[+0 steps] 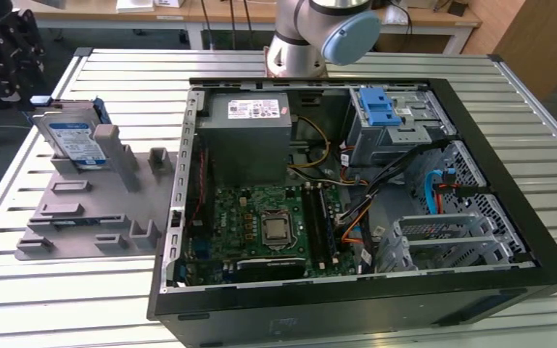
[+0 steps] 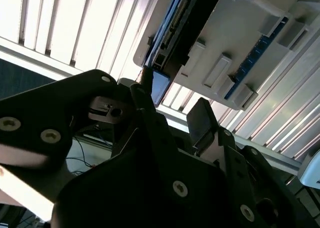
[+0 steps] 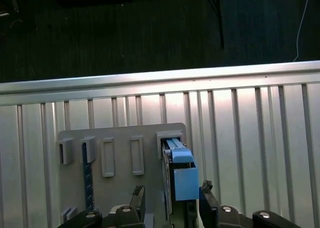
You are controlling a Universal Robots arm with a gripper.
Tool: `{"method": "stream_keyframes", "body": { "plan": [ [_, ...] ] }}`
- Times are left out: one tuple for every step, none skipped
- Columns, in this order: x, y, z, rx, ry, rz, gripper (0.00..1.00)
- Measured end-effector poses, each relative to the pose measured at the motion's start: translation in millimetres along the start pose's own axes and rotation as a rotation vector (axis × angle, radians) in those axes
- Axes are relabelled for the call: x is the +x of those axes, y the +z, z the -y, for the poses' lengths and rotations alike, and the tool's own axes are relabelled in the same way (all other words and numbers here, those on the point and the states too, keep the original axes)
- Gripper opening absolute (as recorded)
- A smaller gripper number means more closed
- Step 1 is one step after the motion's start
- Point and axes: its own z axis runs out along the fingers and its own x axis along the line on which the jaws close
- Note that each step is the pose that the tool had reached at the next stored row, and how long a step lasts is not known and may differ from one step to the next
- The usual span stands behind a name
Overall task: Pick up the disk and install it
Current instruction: 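Pick up the disk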
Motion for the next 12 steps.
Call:
{"method": "stream_keyframes", "body": {
  "plan": [
    [-0.3, 0.6, 0.0, -0.0002, 0.000, -0.0001, 0.55],
    [-0.8, 1.1, -0.1, -0.0002, 0.000, -0.0001, 0.55],
    [-1.4, 1.6, -0.1, -0.0001, -0.001, 0.0000, 0.55],
    [-2.0, 2.1, -0.2, 0.0000, -0.001, 0.0000, 0.55],
    [-2.8, 2.6, -0.3, -0.0001, -0.003, -0.0001, 0.56],
    [-3.6, 3.1, -0.4, -0.0002, -0.005, -0.0002, 0.56],
    [-4.0, 3.9, -0.7, 0.0001, -0.008, -0.0001, 0.56],
    [-4.3, 4.7, -1.0, 0.0000, -0.014, -0.0001, 0.62],
    [-4.3, 5.4, -1.1, -0.0002, -0.025, -0.0004, 0.62],
    [-4.3, 6.2, -1.2, -0.0003, -0.036, -0.0006, 0.62],
    [-4.3, 7.2, -1.4, -0.0004, -0.046, -0.0007, 0.62],
    [-4.4, 8.6, -1.8, -0.0004, -0.053, -0.0008, 0.62]
  ]
}}
